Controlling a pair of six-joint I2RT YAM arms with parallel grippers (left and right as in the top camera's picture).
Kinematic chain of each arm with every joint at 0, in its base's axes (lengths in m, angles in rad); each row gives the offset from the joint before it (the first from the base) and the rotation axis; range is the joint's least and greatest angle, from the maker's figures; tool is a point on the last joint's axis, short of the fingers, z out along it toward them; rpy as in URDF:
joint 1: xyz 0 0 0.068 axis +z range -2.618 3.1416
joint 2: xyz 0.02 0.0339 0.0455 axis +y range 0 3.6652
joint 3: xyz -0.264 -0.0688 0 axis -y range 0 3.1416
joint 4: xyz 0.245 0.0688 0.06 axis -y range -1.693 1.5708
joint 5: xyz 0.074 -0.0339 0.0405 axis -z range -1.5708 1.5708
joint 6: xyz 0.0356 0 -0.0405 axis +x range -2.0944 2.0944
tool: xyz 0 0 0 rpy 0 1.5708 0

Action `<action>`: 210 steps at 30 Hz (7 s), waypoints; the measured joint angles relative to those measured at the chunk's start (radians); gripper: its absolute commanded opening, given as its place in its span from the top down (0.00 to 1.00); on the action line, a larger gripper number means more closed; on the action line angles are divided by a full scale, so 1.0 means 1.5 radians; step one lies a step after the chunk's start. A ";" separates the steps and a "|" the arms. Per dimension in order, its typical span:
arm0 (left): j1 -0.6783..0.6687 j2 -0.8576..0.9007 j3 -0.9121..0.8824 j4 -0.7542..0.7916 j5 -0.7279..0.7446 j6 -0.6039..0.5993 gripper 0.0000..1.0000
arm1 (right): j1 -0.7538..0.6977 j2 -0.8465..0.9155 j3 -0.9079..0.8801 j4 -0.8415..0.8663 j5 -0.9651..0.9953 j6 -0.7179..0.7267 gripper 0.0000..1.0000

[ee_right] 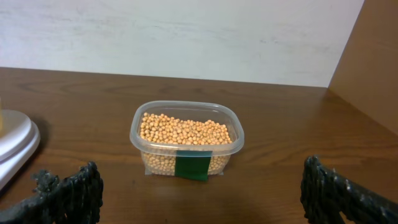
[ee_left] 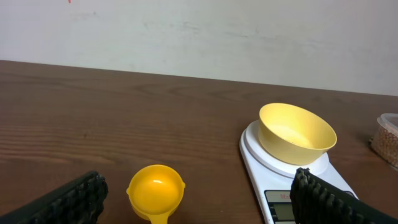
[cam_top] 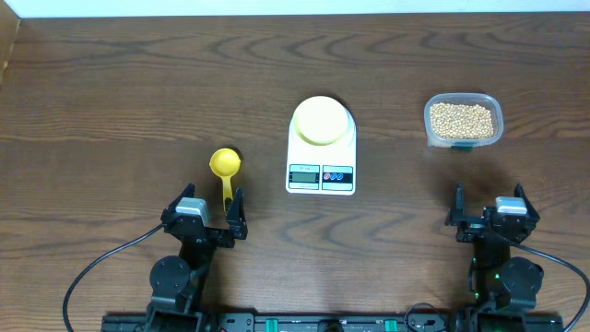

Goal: Scoop item into bowl and weigh 50g on scale

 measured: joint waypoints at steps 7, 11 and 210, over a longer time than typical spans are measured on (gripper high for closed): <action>0.000 0.000 0.000 0.000 0.000 0.000 0.04 | 0.000 0.000 0.000 0.000 0.000 0.000 0.01; 0.000 0.000 0.000 0.000 0.000 0.000 0.04 | 0.000 0.000 0.000 0.000 0.000 0.000 0.01; 0.000 0.000 0.001 -0.001 -0.003 0.000 0.02 | 0.000 0.000 0.000 0.000 0.000 0.000 0.01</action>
